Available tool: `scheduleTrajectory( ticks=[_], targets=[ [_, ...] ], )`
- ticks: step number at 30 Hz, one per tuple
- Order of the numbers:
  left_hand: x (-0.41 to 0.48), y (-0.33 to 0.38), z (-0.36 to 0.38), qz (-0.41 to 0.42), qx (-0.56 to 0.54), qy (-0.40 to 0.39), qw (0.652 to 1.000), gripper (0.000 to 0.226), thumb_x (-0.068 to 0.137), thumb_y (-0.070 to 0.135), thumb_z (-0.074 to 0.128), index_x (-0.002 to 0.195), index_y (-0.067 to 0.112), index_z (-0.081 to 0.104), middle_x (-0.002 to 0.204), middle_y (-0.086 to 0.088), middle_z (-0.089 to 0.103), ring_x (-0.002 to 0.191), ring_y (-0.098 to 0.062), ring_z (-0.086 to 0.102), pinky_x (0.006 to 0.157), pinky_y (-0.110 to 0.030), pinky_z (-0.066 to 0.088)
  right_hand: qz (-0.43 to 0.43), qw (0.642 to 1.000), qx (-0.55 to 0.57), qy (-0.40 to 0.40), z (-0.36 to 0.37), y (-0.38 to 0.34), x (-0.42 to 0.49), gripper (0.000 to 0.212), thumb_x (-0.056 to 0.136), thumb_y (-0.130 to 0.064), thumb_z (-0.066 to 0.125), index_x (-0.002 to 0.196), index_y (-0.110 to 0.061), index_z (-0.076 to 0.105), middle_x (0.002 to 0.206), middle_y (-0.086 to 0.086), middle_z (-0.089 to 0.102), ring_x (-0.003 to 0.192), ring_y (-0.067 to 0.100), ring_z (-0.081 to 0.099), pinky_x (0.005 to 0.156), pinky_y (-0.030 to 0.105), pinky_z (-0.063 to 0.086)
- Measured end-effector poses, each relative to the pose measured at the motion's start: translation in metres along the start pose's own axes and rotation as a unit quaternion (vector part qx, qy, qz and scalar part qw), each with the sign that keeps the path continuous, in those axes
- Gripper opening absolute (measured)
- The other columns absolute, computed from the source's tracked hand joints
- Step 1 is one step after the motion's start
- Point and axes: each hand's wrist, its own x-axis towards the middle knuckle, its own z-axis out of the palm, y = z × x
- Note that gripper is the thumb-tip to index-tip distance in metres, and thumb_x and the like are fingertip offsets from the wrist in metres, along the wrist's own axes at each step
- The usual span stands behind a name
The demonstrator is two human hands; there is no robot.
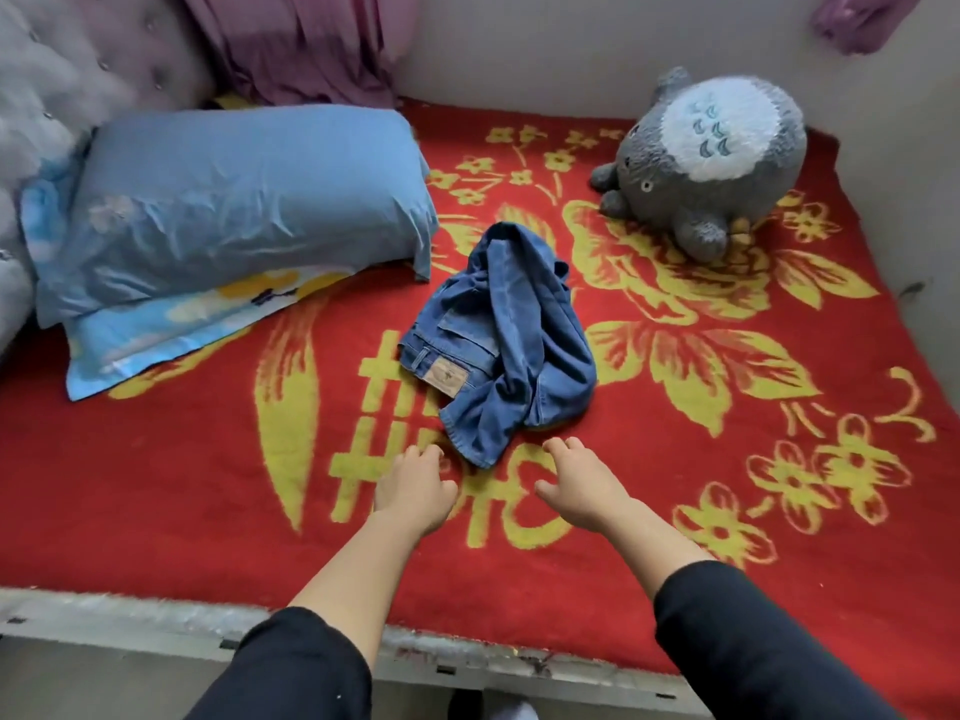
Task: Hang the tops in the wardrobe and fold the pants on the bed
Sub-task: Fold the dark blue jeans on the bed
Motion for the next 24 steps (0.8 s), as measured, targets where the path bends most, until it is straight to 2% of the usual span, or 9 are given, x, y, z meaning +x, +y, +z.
scheduleTrajectory(
  ticks=[5,9,11,14,17,19,21,22,24],
  targets=[
    [0.067,-0.018,0.005,-0.044,-0.048,-0.024,0.998,0.046,0.091,0.032,0.047,0.135,0.019,0.043,0.139,-0.005,0.043,0.124,-0.025,0.045,0.096,-0.041,0.043,-0.006,0.999,-0.003,-0.031,0.000,-0.002,0.082,0.048,0.090,-0.027,0.052,0.134,-0.010,0.040,0.127,0.011,0.046,0.118,0.030,0.047,0.094,0.040,0.044],
    [0.123,-0.044,0.014,-0.093,-0.075,-0.035,0.992,0.047,0.091,0.032,0.047,0.136,0.019,0.042,0.138,-0.005,0.043,0.120,-0.026,0.048,0.091,-0.041,0.046,-0.037,0.998,-0.020,-0.051,0.022,-0.016,0.140,0.037,0.091,-0.026,0.050,0.123,-0.009,0.045,0.118,0.009,0.047,0.114,0.030,0.047,0.091,0.039,0.043],
    [0.152,-0.056,0.021,-0.112,-0.095,-0.035,0.989,0.047,0.091,0.032,0.048,0.135,0.019,0.044,0.132,-0.008,0.050,0.115,-0.027,0.051,0.087,-0.037,0.046,-0.052,0.997,-0.032,-0.051,0.034,-0.025,0.168,0.032,0.091,-0.026,0.049,0.118,-0.009,0.045,0.115,0.009,0.048,0.112,0.029,0.045,0.088,0.039,0.042],
    [0.193,-0.072,0.035,-0.128,-0.129,-0.031,0.983,0.046,0.091,0.034,0.048,0.134,0.020,0.046,0.118,-0.010,0.060,0.110,-0.027,0.055,0.083,-0.034,0.044,-0.076,0.995,-0.055,-0.035,0.051,-0.036,0.209,0.033,0.091,-0.025,0.049,0.120,-0.011,0.045,0.121,0.007,0.048,0.115,0.028,0.044,0.089,0.038,0.041],
    [0.237,-0.085,0.049,-0.120,-0.148,-0.022,0.981,0.045,0.092,0.034,0.047,0.135,0.021,0.046,0.128,-0.009,0.057,0.117,-0.028,0.052,0.092,-0.034,0.043,-0.109,0.992,-0.061,0.009,0.069,-0.049,0.253,0.035,0.091,-0.022,0.048,0.123,-0.011,0.045,0.133,0.005,0.043,0.123,0.026,0.039,0.093,0.035,0.039],
    [0.270,-0.092,0.053,-0.110,-0.165,-0.006,0.980,0.047,0.094,0.035,0.047,0.138,0.020,0.043,0.134,-0.008,0.053,0.120,-0.029,0.050,0.095,-0.035,0.041,-0.119,0.991,-0.059,0.035,0.081,-0.056,0.282,0.039,0.090,-0.023,0.050,0.125,-0.009,0.043,0.140,0.008,0.036,0.131,0.028,0.033,0.099,0.035,0.038],
    [0.307,-0.095,0.054,-0.095,-0.203,0.036,0.974,0.048,0.095,0.036,0.047,0.140,0.017,0.042,0.135,-0.010,0.052,0.123,-0.028,0.049,0.100,-0.036,0.039,-0.095,0.994,-0.045,0.028,0.092,-0.058,0.309,0.058,0.090,-0.030,0.056,0.137,-0.007,0.031,0.152,0.014,0.023,0.144,0.030,0.018,0.110,0.037,0.030],
    [0.326,-0.095,0.053,-0.089,-0.240,0.061,0.965,0.048,0.095,0.035,0.048,0.139,0.016,0.042,0.131,-0.009,0.054,0.122,-0.027,0.049,0.101,-0.035,0.038,-0.076,0.996,-0.039,0.013,0.098,-0.058,0.320,0.071,0.089,-0.036,0.059,0.143,-0.007,0.023,0.156,0.016,0.015,0.146,0.030,0.011,0.113,0.037,0.027],
    [0.359,-0.093,0.050,-0.084,-0.330,0.093,0.936,0.044,0.096,0.034,0.050,0.134,0.013,0.047,0.113,0.000,0.056,0.113,-0.021,0.053,0.092,-0.026,0.037,-0.063,0.994,-0.094,0.015,0.112,-0.057,0.335,0.086,0.085,-0.043,0.063,0.147,-0.008,0.015,0.157,0.020,0.010,0.146,0.031,0.011,0.106,0.038,0.037]
  ],
)
